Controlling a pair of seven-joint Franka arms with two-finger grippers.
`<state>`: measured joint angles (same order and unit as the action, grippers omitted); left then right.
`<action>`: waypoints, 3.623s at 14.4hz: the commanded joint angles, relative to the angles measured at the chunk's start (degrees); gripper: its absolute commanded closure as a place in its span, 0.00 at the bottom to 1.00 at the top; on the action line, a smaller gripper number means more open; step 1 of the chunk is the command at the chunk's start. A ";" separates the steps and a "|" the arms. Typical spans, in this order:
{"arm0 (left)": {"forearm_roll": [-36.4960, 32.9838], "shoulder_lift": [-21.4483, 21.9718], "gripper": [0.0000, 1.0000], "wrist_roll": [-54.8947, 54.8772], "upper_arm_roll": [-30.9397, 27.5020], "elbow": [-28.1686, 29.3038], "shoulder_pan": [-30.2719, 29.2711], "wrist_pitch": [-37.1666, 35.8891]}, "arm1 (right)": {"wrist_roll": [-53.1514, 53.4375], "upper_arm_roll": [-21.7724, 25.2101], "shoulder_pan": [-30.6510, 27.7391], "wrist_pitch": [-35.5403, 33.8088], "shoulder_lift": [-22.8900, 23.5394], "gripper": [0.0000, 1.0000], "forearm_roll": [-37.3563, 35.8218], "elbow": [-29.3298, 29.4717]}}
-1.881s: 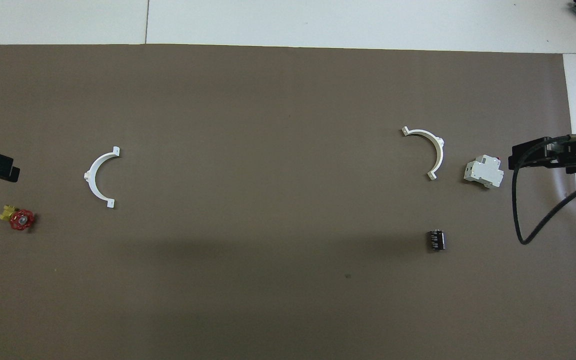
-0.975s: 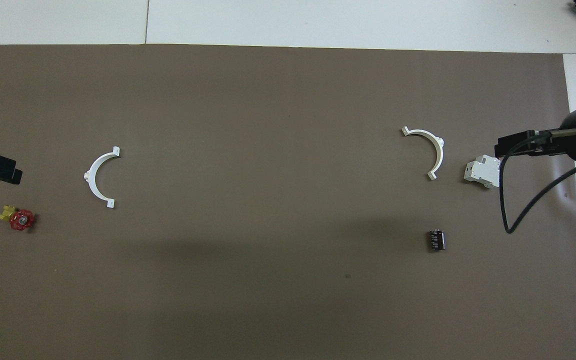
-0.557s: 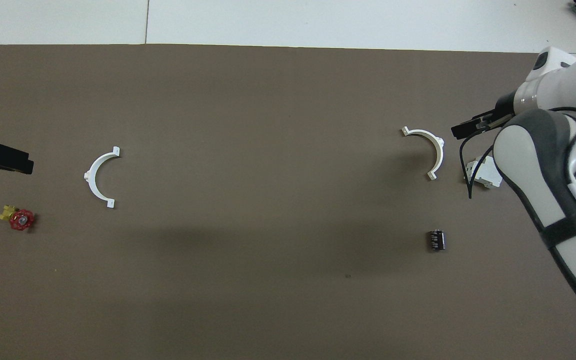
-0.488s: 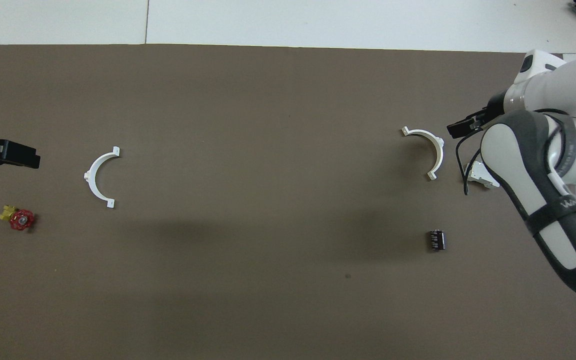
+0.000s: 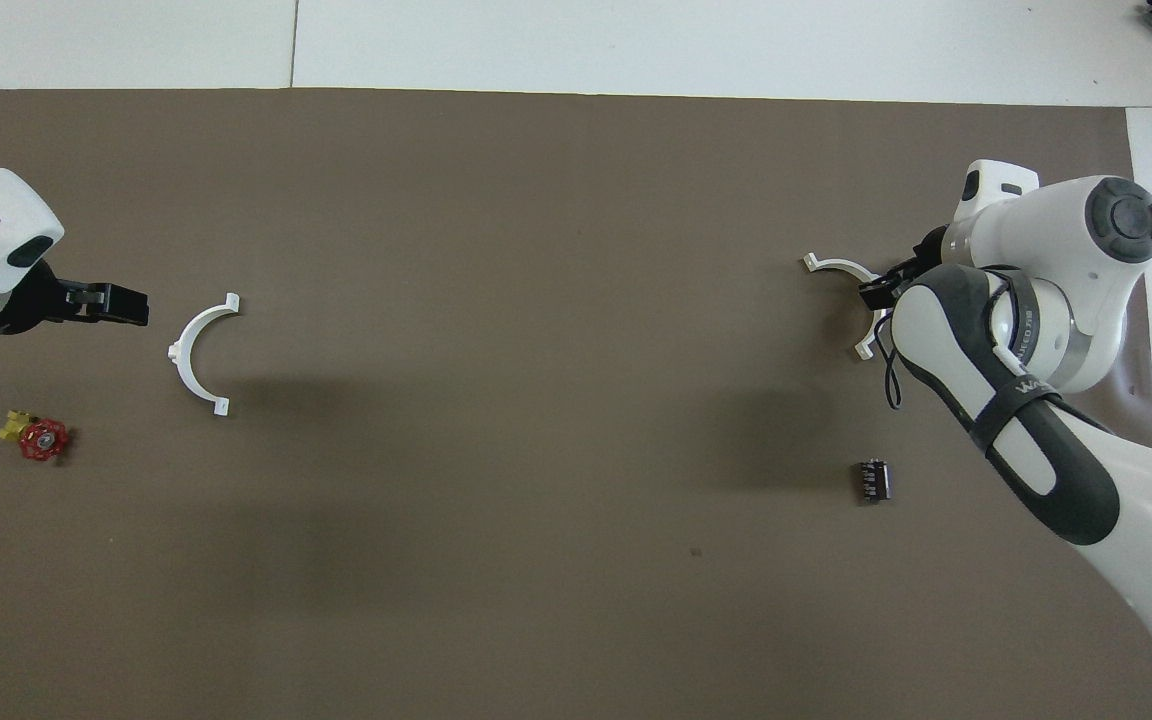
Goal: Assemble drain pipe with both arms
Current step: 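Reach the right gripper to one clamp half while the left gripper reaches another, then grasp the white clamp halves with the left gripper and the right gripper, then carry both white clamp halves toward the table center, facing each other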
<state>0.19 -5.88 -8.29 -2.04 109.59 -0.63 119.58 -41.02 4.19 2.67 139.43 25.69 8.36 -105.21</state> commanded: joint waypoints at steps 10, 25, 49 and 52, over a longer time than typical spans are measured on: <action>1.39 -10.99 0.16 0.47 0.28 5.37 -2.35 14.89 | 1.10 -0.42 0.84 4.36 -0.11 1.00 1.92 -3.52; 2.01 -9.50 0.63 0.56 0.28 7.75 -2.35 11.66 | 70.95 -0.42 25.88 -9.71 -10.23 1.00 -11.17 -2.90; 1.57 -5.81 1.00 9.05 0.28 5.99 7.55 7.07 | 76.79 -0.59 36.35 1.10 -1.79 1.00 -14.86 -4.30; 1.48 -6.16 1.00 15.92 0.28 5.47 12.39 7.25 | 76.70 -0.59 36.35 2.07 -1.61 0.69 -14.95 -4.74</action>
<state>1.32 -12.10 3.57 -0.91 115.47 8.47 127.36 33.35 3.52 38.87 139.09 23.96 -4.51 -108.95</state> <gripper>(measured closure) 0.797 0.789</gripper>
